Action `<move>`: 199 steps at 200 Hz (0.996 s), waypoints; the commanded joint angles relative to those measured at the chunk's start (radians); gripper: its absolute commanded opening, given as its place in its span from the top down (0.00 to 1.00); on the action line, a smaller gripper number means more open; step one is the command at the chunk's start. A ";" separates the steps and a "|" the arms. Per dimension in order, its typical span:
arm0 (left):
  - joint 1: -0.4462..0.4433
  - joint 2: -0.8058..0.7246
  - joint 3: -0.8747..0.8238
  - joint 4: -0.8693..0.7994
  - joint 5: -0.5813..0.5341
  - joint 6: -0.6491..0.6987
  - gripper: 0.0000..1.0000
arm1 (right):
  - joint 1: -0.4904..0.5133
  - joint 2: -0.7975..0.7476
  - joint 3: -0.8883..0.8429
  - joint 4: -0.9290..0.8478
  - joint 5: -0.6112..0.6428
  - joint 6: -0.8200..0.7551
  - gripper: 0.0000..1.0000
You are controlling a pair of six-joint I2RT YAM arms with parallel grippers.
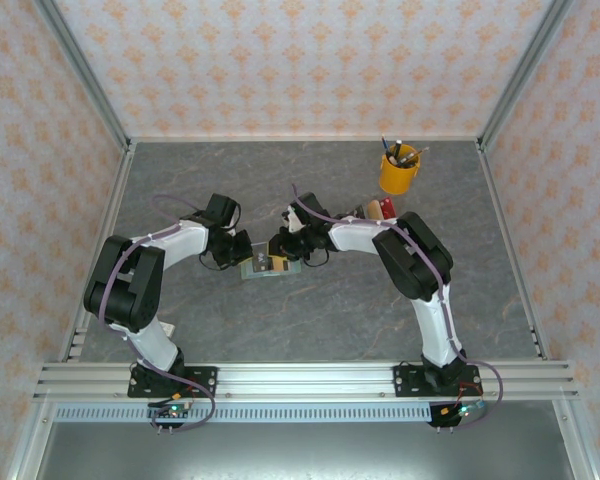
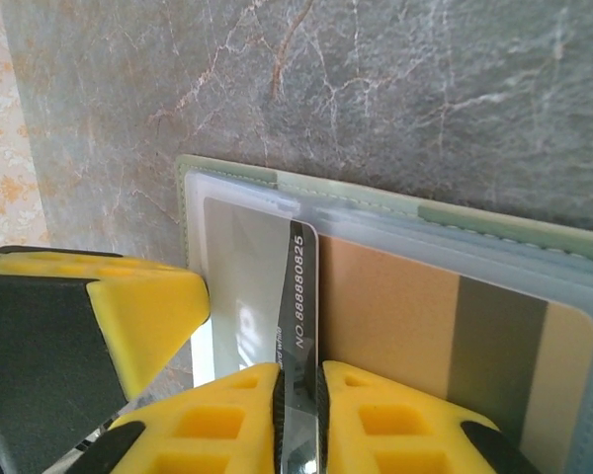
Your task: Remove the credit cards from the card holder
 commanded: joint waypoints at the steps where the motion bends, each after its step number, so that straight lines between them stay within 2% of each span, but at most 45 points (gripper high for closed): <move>1: 0.003 0.084 -0.038 -0.076 -0.056 0.024 0.94 | 0.007 0.027 0.008 -0.005 -0.045 -0.013 0.84; 43: 0.002 0.075 -0.039 -0.082 -0.061 0.024 0.95 | 0.007 0.003 -0.003 -0.001 -0.008 -0.008 1.00; 97: 0.003 0.043 -0.030 -0.084 -0.054 0.022 0.92 | 0.005 -0.141 -0.076 -0.076 0.134 -0.069 1.00; 148: 0.004 -0.066 -0.003 -0.061 -0.013 0.013 0.72 | 0.005 -0.275 -0.127 -0.112 0.193 -0.127 1.00; 199: 0.019 -0.205 -0.028 0.033 0.103 -0.017 0.44 | 0.002 -0.302 -0.133 -0.087 0.139 -0.121 1.00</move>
